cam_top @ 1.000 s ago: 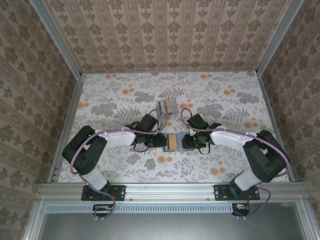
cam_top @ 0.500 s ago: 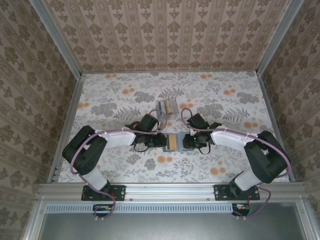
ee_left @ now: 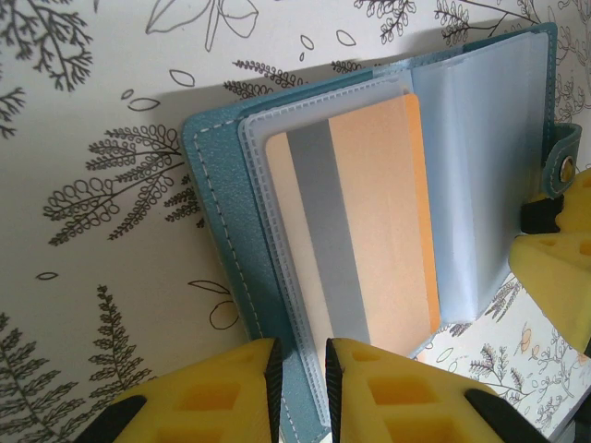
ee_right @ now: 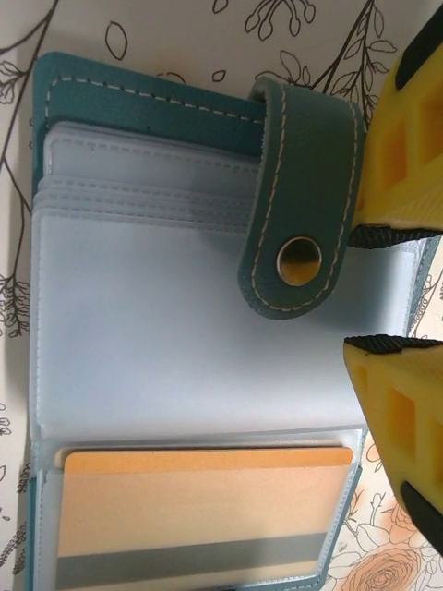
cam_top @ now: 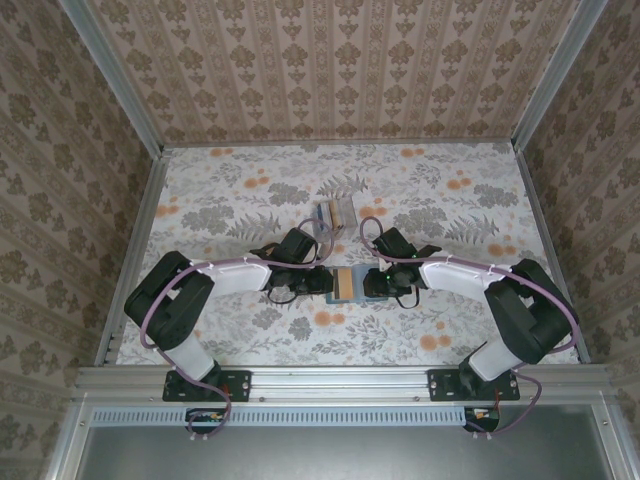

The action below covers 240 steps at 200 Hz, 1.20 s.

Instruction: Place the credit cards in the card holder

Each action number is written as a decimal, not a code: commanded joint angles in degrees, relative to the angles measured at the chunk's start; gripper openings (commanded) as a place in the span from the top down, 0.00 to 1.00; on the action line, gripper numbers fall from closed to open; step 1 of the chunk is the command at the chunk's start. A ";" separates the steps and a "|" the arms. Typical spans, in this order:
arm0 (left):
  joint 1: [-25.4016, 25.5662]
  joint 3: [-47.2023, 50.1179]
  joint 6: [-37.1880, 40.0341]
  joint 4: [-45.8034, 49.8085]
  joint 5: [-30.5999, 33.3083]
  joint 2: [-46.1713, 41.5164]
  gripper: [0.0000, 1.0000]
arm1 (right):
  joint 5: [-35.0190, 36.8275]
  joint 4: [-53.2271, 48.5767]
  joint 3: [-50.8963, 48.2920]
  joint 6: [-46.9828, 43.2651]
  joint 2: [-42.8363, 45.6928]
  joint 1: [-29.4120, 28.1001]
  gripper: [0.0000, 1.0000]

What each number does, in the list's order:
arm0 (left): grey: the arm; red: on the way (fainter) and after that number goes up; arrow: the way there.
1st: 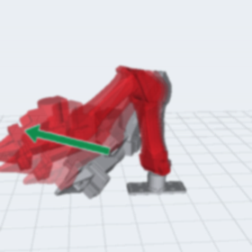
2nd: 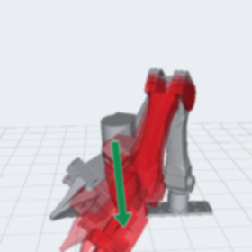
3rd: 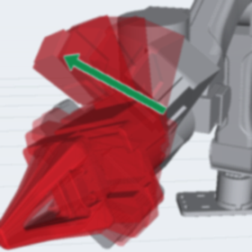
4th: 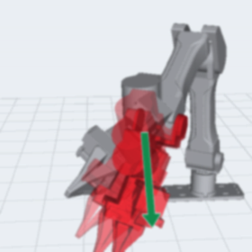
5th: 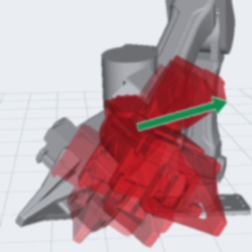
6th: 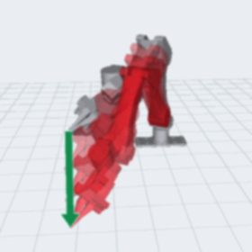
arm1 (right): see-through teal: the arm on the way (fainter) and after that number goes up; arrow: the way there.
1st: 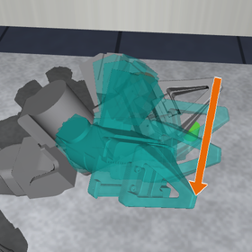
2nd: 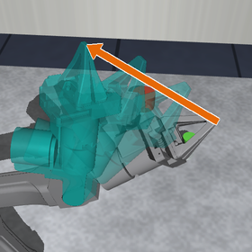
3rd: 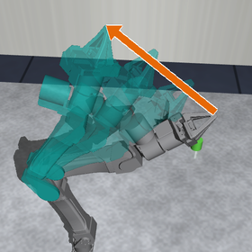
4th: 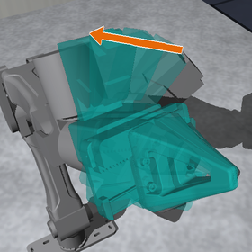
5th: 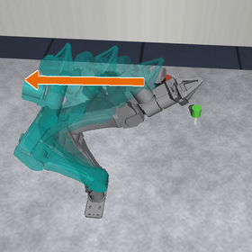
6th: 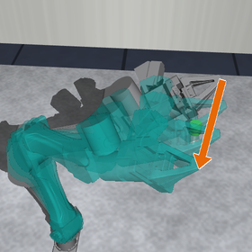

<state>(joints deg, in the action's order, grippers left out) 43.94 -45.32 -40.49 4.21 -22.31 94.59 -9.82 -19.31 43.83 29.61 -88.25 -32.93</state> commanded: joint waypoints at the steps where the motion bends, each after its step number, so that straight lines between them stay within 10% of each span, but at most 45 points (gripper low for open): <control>1: 0.35 -0.38 0.65 -0.69 -0.46 0.73 0.77 | -0.45 1.01 -0.44 0.69 -2.37 -0.73 0.64; 90: 0.35 -0.29 0.71 -0.91 -0.54 1.07 0.77 | -5.14 4.62 0.20 2.96 -2.65 -1.00 0.74; 240: -0.65 -0.08 0.69 -1.39 -1.68 0.69 0.77 | -16.45 20.08 -3.35 9.29 -2.02 0.92 0.58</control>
<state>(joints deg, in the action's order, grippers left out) 43.77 -45.32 -40.49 3.44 -22.76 94.83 -23.64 -2.22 41.67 37.21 -89.86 -32.62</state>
